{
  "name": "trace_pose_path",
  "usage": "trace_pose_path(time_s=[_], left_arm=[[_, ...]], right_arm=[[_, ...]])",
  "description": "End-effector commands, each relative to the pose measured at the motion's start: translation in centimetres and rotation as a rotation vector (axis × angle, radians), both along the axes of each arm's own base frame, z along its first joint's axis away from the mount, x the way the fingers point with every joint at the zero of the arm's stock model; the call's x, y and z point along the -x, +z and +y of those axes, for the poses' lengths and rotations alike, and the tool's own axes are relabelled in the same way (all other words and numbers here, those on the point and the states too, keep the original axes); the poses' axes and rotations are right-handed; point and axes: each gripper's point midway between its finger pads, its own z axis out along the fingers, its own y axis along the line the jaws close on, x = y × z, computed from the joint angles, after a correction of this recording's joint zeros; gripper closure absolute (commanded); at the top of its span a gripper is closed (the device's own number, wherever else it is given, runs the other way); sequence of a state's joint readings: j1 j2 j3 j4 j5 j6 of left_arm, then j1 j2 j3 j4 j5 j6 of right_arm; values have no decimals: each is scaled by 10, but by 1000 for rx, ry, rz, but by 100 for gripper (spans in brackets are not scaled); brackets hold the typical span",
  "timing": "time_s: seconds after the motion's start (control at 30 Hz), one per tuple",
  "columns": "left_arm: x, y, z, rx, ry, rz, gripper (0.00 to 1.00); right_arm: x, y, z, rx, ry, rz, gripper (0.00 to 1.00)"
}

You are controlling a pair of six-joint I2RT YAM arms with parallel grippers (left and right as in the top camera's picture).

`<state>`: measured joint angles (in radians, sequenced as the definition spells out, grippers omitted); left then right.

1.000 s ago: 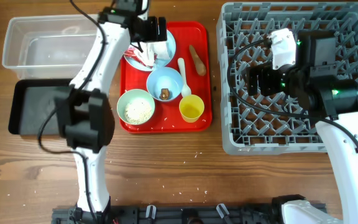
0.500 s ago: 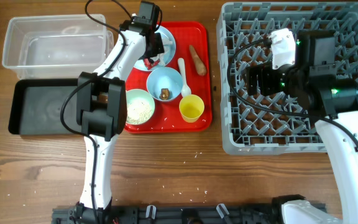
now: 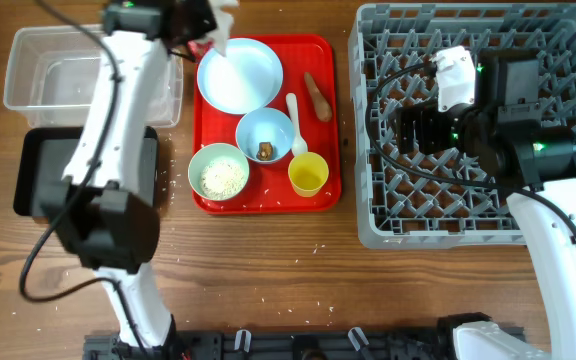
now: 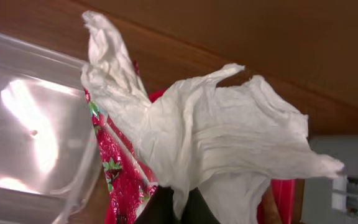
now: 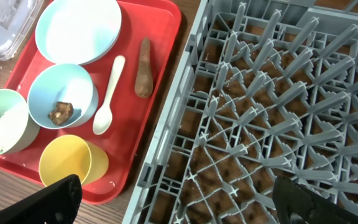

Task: Sort waste into correct bins and load items into the dishwasher rack
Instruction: 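Drop the tissue and wrapper into the clear plastic bin with the left gripper, then grasp the yellow cup with the right gripper and lift it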

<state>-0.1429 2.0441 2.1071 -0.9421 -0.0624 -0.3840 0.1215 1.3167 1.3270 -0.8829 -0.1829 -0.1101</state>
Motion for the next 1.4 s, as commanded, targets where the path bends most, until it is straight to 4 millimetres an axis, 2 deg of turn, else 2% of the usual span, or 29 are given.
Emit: trace_pose_path(time_s=[0.0,0.07,0.17,0.2,0.27,0.3,0.33,0.4,0.43,0.57,0.7,0.8,0.9,1.07,1.27,1.37], left_arm=[[4,-9,50,1,100,46,96],[10,-20,97,-40,197,91,96],[9,-41,133,-72,230,130,96],[5,-55,152,-88,251,143,96],[-6,-83,170,-102,257,165,96],[-9,-115,179,-99,269,213,73],[-8,-122,179,-98,268,230,49],[-6,-125,176,-95,263,245,14],[-6,-123,175,-96,260,242,3],[-4,-105,173,-97,260,213,0],[4,-74,170,-94,257,178,1],[14,-48,147,-38,190,159,2],[29,-35,106,27,52,184,7],[68,-48,31,72,-85,355,16],[94,-53,-49,48,-233,419,17],[103,-55,-77,47,-269,431,18]], right_arm=[[-3,5,3,-14,2,-7,0],[-4,5,3,-18,1,-3,0],[-3,5,6,-33,9,0,0],[-3,4,6,-33,9,1,0],[-3,4,6,-32,9,0,0],[-3,4,6,-44,-6,6,0],[-3,4,6,-45,-6,6,0],[-3,4,6,-43,-5,6,0],[-3,4,6,-43,-5,6,0],[-4,4,6,-44,-5,3,0],[-5,5,6,-44,-5,0,0],[-5,5,6,-44,-5,-4,0],[-5,5,6,-44,-5,-4,0],[-5,5,7,-46,-5,-3,0],[-5,6,8,-57,-8,1,0],[-4,5,8,-67,-19,7,0]])
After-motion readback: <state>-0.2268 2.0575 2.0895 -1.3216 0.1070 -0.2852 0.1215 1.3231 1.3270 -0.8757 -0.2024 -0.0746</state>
